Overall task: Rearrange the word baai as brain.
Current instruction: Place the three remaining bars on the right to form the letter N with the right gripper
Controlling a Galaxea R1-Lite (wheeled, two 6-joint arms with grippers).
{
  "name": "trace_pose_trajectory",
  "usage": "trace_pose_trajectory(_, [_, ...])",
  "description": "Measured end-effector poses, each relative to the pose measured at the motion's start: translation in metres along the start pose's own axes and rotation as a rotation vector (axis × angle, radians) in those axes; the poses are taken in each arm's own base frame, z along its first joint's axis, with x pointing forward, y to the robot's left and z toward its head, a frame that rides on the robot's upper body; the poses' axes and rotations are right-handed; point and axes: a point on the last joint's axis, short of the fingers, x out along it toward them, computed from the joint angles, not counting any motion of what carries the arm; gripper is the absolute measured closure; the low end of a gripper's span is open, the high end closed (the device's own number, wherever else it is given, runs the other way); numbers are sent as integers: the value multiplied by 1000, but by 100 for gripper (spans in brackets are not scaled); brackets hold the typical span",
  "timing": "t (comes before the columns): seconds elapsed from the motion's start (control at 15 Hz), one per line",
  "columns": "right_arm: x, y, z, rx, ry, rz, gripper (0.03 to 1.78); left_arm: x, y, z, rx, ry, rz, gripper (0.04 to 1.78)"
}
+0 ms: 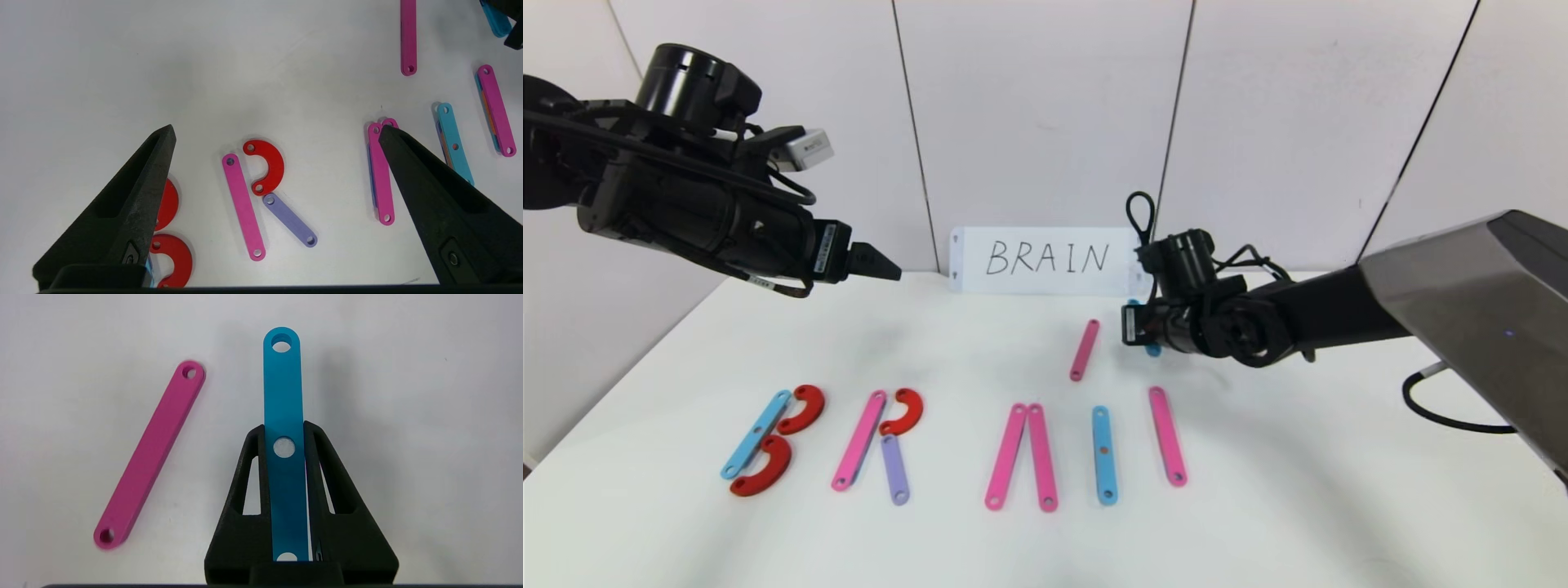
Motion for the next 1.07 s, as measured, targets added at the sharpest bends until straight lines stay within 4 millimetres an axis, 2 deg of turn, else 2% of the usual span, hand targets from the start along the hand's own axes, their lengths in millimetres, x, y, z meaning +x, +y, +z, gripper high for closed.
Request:
trace_pose_trajectory(0.27, [-38, -18, -20, -47, 73, 71, 154, 0, 0, 0, 1, -2, 1, 8])
trace_pose_trajectory(0.53, [-66, -35, -52, -131, 77, 136, 154, 0, 0, 1, 0, -3, 2, 8])
trace_pose_trajectory(0.73, [-78, -44, -70, -159, 42, 159, 154, 1, 0, 0, 0, 0, 2, 8])
trace_pose_trajectory(1.07, [-85, -53, -86, -168, 74, 189, 154, 2, 1, 0, -1, 3, 2, 8])
